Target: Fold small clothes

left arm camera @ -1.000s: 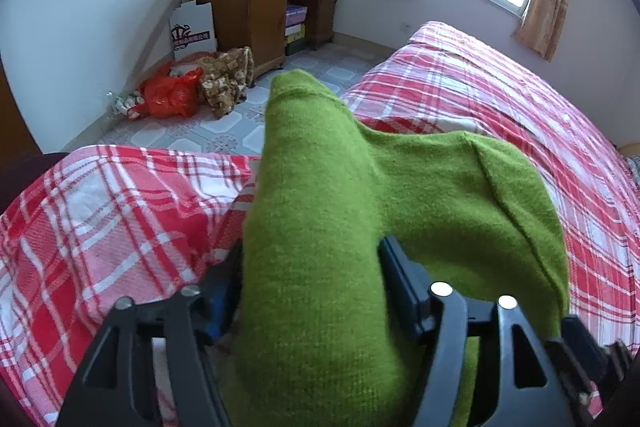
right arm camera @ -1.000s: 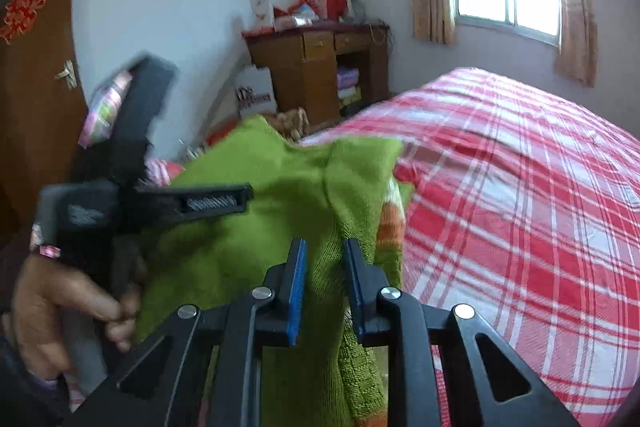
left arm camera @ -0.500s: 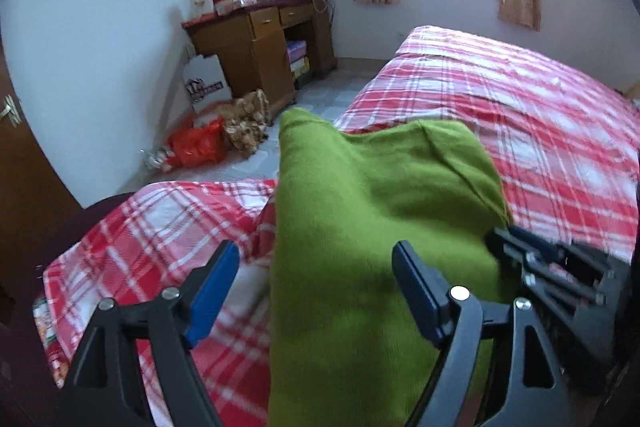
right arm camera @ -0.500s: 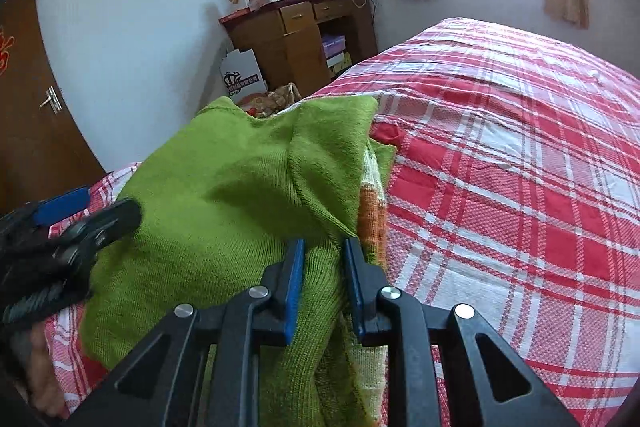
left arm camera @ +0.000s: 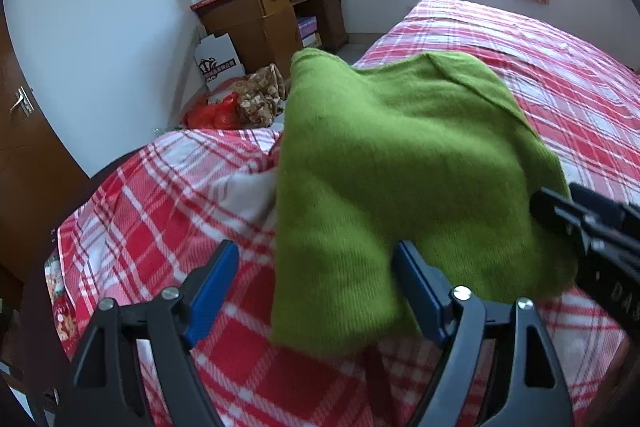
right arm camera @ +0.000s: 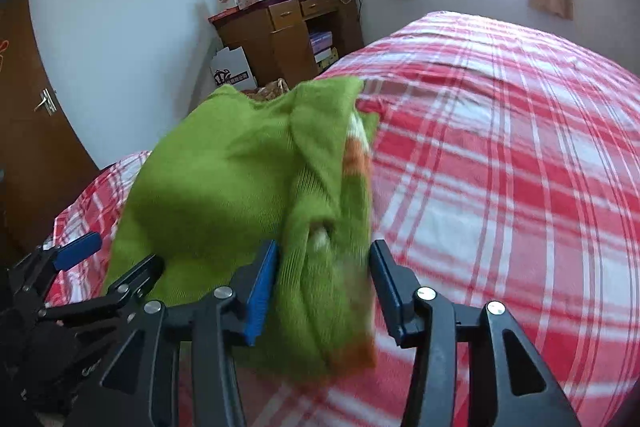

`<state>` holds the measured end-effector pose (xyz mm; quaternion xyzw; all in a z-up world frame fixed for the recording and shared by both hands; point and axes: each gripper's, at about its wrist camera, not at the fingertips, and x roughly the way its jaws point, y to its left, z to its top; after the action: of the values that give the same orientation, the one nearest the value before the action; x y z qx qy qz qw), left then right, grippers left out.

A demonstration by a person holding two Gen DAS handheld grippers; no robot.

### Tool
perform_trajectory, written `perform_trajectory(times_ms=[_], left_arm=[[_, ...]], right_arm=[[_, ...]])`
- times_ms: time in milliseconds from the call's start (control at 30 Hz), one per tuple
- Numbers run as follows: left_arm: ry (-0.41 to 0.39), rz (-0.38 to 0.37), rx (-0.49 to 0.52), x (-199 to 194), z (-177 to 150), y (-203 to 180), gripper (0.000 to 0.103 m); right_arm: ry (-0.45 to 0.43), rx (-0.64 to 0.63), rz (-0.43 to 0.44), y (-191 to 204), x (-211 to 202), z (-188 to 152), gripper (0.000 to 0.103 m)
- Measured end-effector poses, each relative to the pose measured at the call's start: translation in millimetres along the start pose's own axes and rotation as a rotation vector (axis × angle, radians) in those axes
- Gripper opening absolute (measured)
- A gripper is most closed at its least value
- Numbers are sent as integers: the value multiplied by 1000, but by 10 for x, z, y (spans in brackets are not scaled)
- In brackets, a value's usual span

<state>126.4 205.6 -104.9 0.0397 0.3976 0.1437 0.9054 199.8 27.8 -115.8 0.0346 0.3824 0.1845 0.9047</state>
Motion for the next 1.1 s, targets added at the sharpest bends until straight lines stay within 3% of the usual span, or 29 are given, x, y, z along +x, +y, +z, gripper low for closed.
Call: perform_trajectory(times_ms=[67, 200, 433, 533, 833, 1000, 1100], left_arm=[[9, -19, -16, -46, -64, 21, 83], [28, -72, -57, -177, -195, 65, 82], [-29, -96, -1, -582, -371, -12, 83], [-57, -120, -12, -765, -378, 19, 92], [-177, -93, -14, -1322, -371, 100, 103], [-240, -126, -52, -1614, -300, 200, 103], [-288, -101, -55, -1777, -293, 218, 103]], right_arm=[[1, -14, -4, 53, -71, -87, 49], [3, -32, -38, 140, -282, -290, 63], [-4, 21, -42, 134, -659, -521, 63], [-16, 24, -57, 164, -833, -566, 63], [-128, -9, -110, 313, -1498, -567, 71], [-213, -6, -133, 361, -1831, -516, 71], [-289, -13, -154, 390, -2063, -480, 74]])
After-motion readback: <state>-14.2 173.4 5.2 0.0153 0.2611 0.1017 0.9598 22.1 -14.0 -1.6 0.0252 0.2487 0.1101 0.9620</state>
